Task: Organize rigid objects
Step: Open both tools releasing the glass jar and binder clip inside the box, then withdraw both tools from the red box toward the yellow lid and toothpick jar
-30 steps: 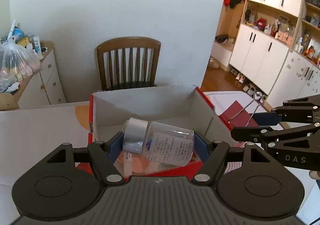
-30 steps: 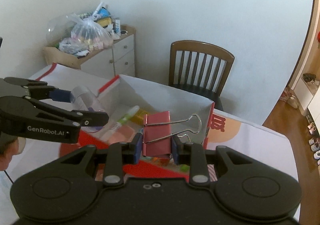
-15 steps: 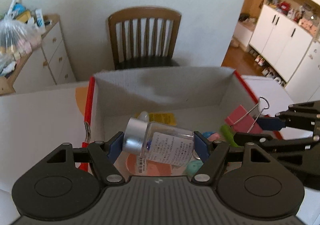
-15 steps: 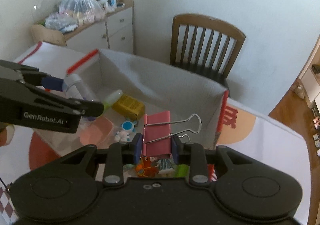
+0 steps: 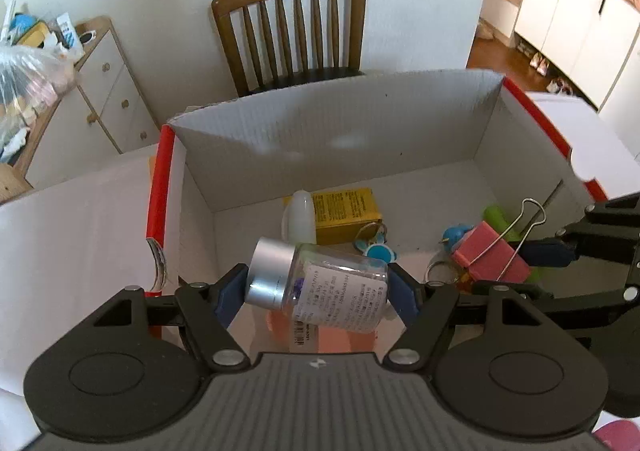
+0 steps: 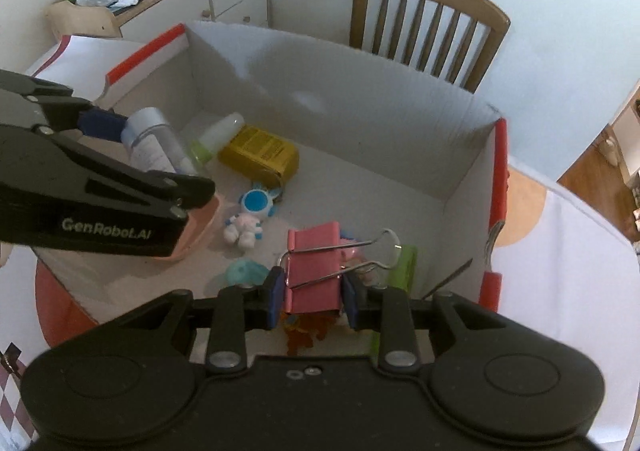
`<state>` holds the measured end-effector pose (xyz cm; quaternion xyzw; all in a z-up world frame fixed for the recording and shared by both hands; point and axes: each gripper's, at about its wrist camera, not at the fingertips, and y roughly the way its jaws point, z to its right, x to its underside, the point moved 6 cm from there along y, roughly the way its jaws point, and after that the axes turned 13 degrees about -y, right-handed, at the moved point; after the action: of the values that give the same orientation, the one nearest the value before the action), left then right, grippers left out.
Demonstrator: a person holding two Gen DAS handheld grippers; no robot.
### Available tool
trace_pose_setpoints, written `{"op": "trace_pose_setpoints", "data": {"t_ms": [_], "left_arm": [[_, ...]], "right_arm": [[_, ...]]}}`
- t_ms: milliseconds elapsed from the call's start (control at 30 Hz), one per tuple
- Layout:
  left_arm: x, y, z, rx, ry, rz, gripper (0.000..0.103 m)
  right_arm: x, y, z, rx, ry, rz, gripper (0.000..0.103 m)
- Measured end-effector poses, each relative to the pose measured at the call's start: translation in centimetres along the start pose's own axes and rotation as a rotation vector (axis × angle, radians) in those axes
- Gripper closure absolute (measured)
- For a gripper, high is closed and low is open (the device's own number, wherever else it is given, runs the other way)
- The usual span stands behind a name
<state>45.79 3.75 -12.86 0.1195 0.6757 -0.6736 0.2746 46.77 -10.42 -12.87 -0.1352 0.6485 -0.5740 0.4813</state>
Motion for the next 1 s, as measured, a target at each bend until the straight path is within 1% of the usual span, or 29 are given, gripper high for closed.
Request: {"op": "trace_pose_setpoints", "data": {"t_ms": [33,100,167,233,267,333,467,667,800,867,1000], "left_arm": [[0.1,0.0,0.1,-0.007,0.012,0.001,0.029],[0.3,0.1,0.3,-0.024,0.042,0.004,0.029],[0.5,0.2,0.5,-0.043,0.069,0.007,0.029],[0.5,0.2,0.7,-0.046,0.075,0.004,0.03],[0.6,0.1,0.8,-0.049,0.079,0.001,0.03],[0.7,0.0,0.8,-0.039,0.079,-0.001,0.03],[1.0,-1.0,1.0,-0.028,0.085,0.018,0.029],[1.6,-3.0,1.1,-0.004,0.081,0.049,0.029],[1.7,-5.0,1.1,0.019,0.068,0.084,0.029],[1.8,-6.1,1.0,0.029,0.058,0.102,0.029],[2.1,-8.3,0.9,0.056,0.04,0.127,0.029]], "right_arm": [[0.1,0.1,0.0,-0.003,0.006,-0.001,0.074],[0.2,-0.2,0.1,0.007,0.009,0.002,0.071],[0.1,-0.3,0.1,0.006,0.015,0.005,0.066],[0.2,-0.5,0.2,0.0,0.025,0.009,0.06],[0.2,-0.7,0.3,-0.003,0.031,0.014,0.06],[0.2,-1.0,0.3,-0.008,0.04,0.025,0.059],[0.2,-2.4,0.1,-0.002,0.043,0.054,0.051],[0.3,-4.6,-0.2,0.018,0.044,0.079,0.05],[0.4,-6.4,-0.7,0.031,0.048,0.104,0.048],[0.5,-7.3,-0.9,0.038,0.048,0.116,0.043],[0.8,-9.3,-1.6,0.044,0.05,0.143,0.04]]}}
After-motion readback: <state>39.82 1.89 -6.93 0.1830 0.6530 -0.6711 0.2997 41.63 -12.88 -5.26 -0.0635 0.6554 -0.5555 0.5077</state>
